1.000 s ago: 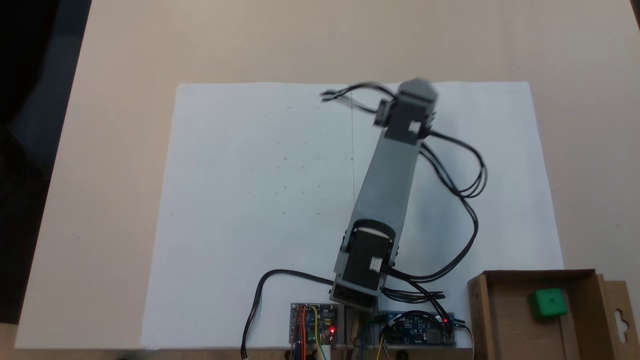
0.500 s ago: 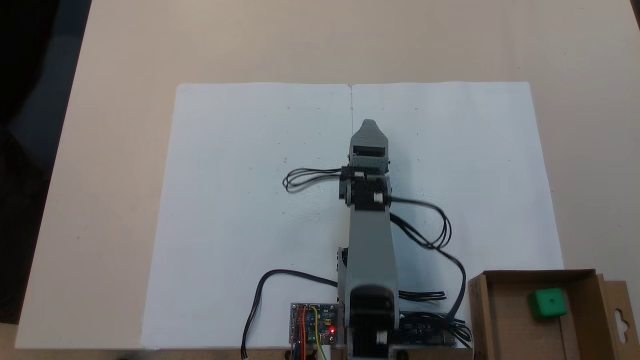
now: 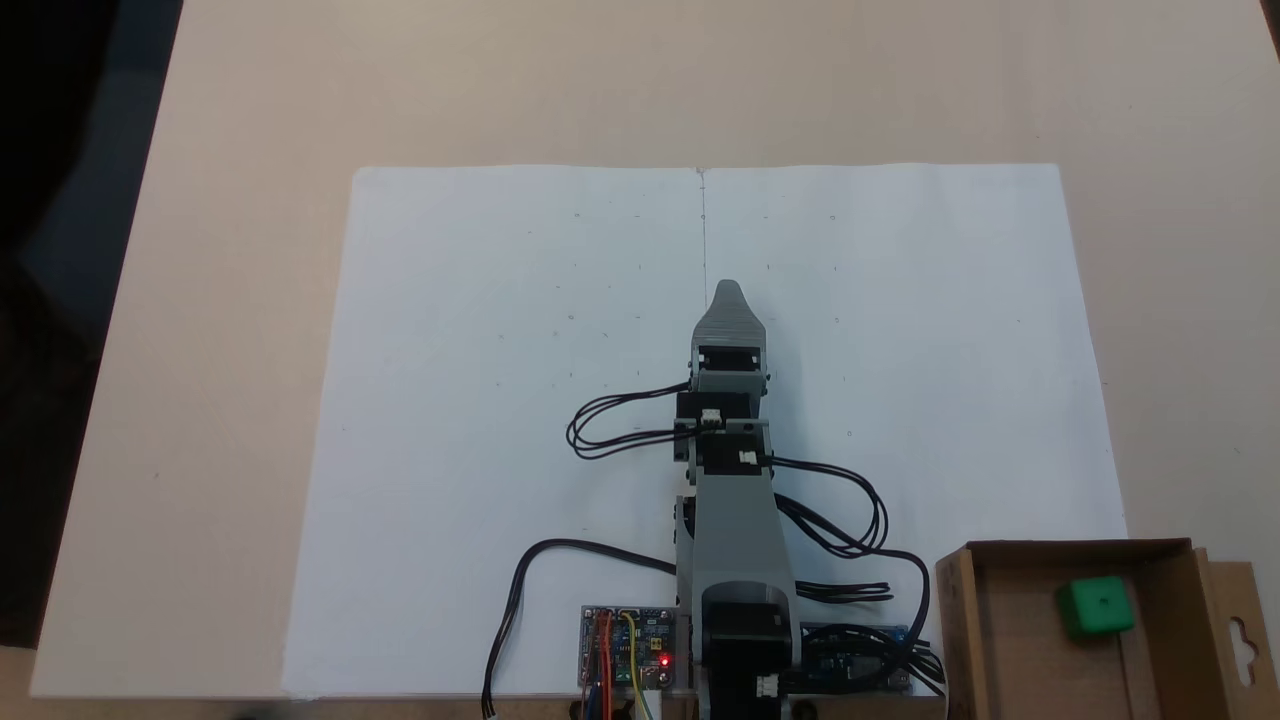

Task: Grasp a green dice and put it in the bin.

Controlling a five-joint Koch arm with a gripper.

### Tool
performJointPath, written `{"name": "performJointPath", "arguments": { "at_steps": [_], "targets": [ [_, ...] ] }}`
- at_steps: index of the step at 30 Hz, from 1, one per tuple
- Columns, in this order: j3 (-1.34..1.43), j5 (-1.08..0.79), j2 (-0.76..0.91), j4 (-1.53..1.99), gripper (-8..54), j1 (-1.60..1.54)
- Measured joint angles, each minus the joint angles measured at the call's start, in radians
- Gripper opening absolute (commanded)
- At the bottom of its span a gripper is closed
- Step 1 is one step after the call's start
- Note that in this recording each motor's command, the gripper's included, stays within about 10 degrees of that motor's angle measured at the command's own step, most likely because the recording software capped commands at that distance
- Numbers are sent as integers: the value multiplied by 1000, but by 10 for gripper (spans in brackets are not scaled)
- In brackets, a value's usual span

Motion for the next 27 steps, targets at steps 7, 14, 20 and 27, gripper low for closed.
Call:
{"name": "performJointPath", "arguments": {
  "at_steps": [7, 14, 20, 27],
  "targets": [
    [83, 0, -2, -221, 443, 3],
    [94, 0, 2, -360, 446, 3],
    [92, 0, 2, -472, 452, 3],
    [94, -6, 2, -600, 457, 3]
  ]
}}
